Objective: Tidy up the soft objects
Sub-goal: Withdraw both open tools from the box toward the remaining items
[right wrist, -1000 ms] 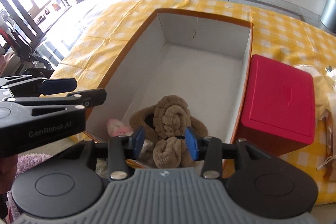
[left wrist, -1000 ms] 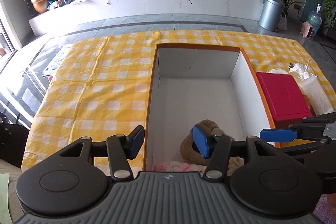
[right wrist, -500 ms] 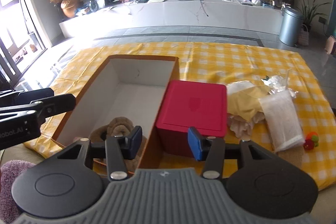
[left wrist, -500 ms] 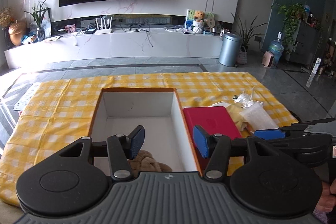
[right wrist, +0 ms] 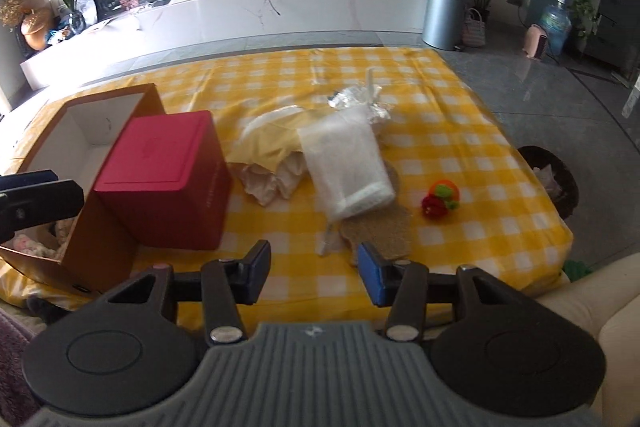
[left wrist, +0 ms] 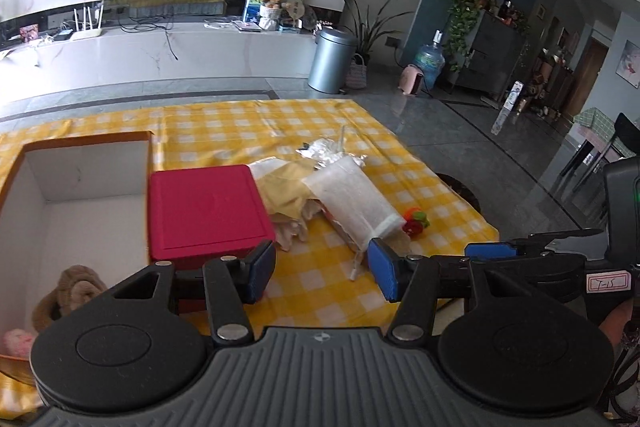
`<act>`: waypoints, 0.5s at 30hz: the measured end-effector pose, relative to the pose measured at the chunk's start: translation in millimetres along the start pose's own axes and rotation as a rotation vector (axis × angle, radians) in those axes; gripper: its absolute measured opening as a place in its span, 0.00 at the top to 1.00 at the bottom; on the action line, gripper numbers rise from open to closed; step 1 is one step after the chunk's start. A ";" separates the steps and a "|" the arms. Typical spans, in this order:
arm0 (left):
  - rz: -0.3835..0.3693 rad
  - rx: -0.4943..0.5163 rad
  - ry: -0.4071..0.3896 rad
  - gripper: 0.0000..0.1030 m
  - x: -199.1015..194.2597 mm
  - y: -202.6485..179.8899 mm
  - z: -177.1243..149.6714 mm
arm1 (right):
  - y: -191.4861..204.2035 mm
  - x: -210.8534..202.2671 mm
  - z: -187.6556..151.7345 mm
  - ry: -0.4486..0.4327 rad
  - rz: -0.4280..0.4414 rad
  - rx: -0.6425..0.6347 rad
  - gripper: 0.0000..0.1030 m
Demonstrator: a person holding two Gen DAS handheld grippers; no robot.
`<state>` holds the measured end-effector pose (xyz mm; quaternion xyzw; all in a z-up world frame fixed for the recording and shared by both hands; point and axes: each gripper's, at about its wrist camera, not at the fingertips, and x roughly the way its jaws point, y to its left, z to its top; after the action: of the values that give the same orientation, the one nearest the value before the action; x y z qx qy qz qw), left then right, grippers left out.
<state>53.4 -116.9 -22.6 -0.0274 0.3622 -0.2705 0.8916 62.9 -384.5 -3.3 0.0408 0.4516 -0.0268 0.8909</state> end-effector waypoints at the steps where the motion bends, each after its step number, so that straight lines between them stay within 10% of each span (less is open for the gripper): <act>1: -0.014 -0.003 0.009 0.38 8.1 -4.7 -1.2 | -10.6 3.2 -3.5 0.009 -0.017 0.008 0.53; 15: -0.044 -0.028 0.117 0.39 113.9 -37.5 -5.8 | -88.9 59.6 -9.3 0.099 -0.095 0.093 0.52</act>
<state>99.6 -205.2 -89.6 -0.0318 0.4169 -0.2860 0.8622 83.0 -472.7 -61.2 0.0620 0.4948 -0.0877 0.8623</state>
